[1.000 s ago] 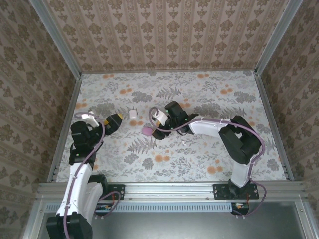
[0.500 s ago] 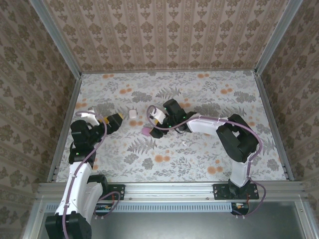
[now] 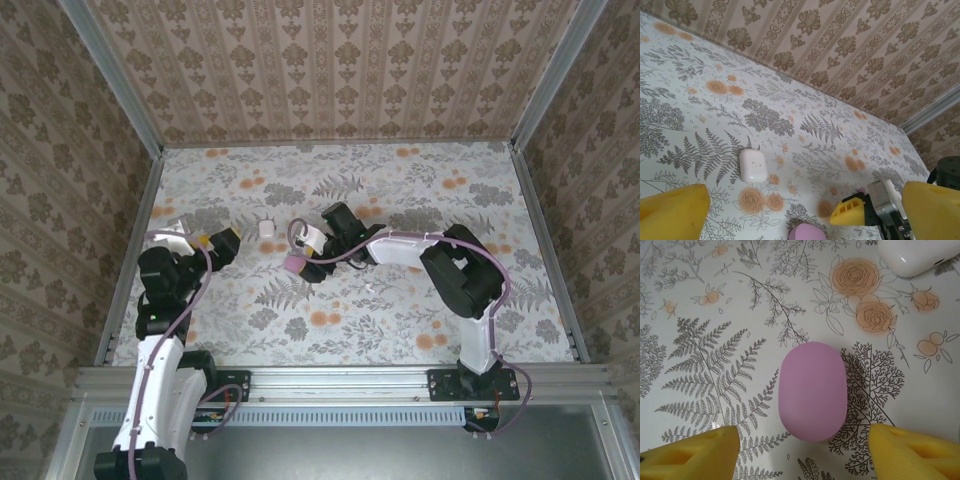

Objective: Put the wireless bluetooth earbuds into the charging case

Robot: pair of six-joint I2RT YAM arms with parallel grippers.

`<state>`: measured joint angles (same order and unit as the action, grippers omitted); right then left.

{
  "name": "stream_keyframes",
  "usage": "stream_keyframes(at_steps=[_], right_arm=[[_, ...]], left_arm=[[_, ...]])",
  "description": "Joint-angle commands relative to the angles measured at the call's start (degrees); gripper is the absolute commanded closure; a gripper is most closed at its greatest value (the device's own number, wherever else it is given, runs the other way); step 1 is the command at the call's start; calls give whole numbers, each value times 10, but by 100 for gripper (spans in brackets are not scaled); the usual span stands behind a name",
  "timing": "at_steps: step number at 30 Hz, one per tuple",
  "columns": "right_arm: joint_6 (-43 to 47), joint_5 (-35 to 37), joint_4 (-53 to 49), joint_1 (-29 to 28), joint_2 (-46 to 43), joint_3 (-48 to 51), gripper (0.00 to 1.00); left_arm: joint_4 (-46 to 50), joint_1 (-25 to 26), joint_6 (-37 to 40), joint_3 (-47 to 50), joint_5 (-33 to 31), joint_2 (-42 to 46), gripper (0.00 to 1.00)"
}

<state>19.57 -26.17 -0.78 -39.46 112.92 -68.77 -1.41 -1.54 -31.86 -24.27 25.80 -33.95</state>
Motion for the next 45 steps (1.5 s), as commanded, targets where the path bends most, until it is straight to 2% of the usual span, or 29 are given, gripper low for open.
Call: stream_keyframes(at_steps=[1,12,28,35,39,42,45], right_arm=[[22,-8,-25,-4,18,-27,30],[53,-5,-104,-14,67,-89,33],[50,25,-114,-25,112,-120,46],[56,60,-115,-37,119,-123,48],[55,78,-100,-43,115,-113,54],[48,83,-80,-45,101,-99,63],[40,87,-58,-46,72,-76,64]], left_arm=[[30,3,9,-5,-18,18,0],[42,4,7,-3,-30,39,0],[48,3,9,-4,-34,39,0],[48,3,11,-5,-36,37,0],[50,3,11,-7,-36,36,0],[56,3,10,-9,-36,36,0],[65,3,5,-15,-34,36,0]])
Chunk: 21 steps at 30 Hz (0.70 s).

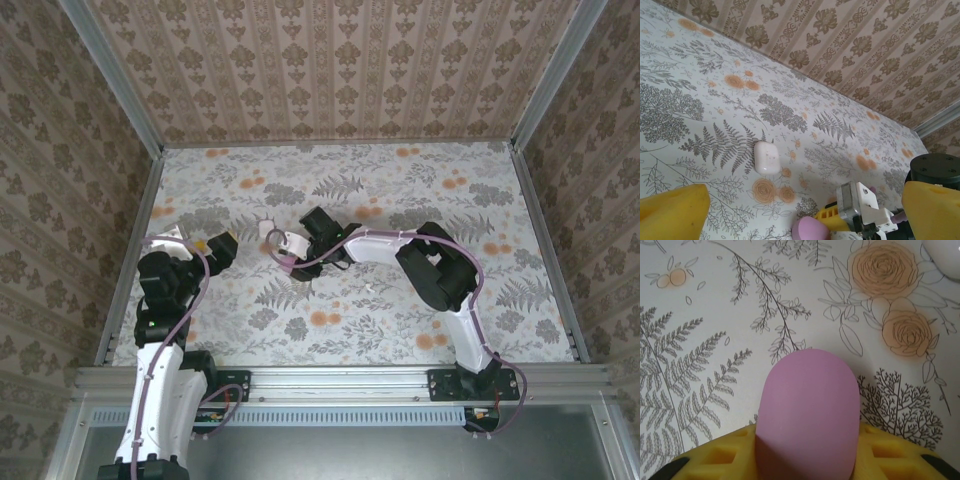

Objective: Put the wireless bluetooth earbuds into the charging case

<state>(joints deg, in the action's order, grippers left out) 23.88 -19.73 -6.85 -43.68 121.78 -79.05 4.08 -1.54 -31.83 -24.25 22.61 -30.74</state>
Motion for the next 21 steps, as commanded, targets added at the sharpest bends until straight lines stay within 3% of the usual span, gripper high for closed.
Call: stream_keyframes(at_steps=[1,5,10,17,21], right_arm=[[-4,21,11,-4,-30,37,64],[-24,5,45,-1,-104,84,65],[-62,-90,34,26,-217,131,64],[-93,-199,-28,82,-365,174,66],[-94,-197,-57,92,-438,182,67]], left_arm=[[15,3,2,-17,-1,2,0],[29,3,-3,-35,30,-14,1],[5,18,7,-55,116,-35,7],[15,114,78,-118,138,-51,9],[45,176,100,-177,173,-95,8]])
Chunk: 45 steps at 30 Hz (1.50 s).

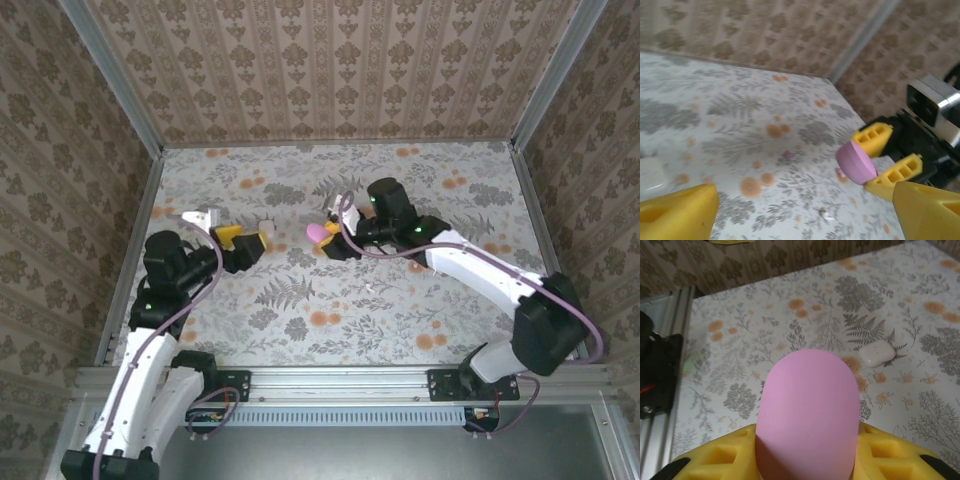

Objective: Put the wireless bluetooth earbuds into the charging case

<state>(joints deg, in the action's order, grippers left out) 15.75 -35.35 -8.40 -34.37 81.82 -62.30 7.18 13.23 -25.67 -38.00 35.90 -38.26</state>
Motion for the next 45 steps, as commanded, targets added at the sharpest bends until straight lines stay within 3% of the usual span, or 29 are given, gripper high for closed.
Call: stream_keyframes(at_steps=[1,10,17,24,29,33,40,45], right_arm=[[-12,-35,-46,-1,-54,17,66],[-29,60,-1,-1,-135,54,66],[-22,68,16,-1,-116,24,66],[-5,76,28,-1,-95,12,65],[-9,107,54,0,-94,23,65],[-9,108,60,1,-90,24,65],[2,109,78,0,-97,39,59],[60,103,128,1,-126,98,45]], left_arm=[[20,44,31,-53,37,-35,7],[11,162,-136,-141,1,-182,11],[-19,200,-161,-199,22,-274,15],[-35,216,-176,-233,45,-336,31],[-19,219,-174,-237,46,-343,37],[-14,219,-173,-239,45,-344,51],[-19,219,-220,-249,39,-349,87],[-31,219,-254,-248,35,-334,92]])
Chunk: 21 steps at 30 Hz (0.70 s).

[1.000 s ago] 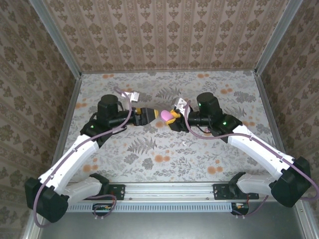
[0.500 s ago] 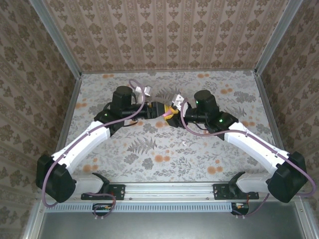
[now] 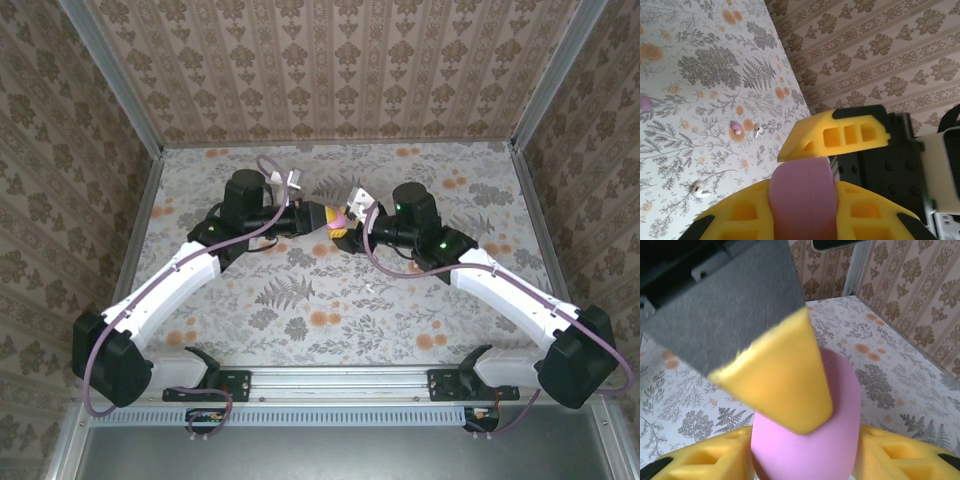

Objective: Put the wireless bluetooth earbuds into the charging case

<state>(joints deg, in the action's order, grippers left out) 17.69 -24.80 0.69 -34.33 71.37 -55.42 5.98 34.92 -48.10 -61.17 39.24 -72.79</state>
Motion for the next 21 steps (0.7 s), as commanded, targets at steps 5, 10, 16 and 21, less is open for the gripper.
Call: stream_keyframes(at_steps=[5,10,16,21], right_arm=[[56,-5,107,4,-41,69,40],[21,5,170,4,-35,74,37],[-1,13,204,6,-25,72,40],[-15,9,215,8,-25,74,47]], left_arm=[[-26,2,-50,-13,0,26,93],[-45,2,-73,-2,3,31,93],[-43,2,-74,1,6,36,94],[-40,2,-74,2,3,39,94]])
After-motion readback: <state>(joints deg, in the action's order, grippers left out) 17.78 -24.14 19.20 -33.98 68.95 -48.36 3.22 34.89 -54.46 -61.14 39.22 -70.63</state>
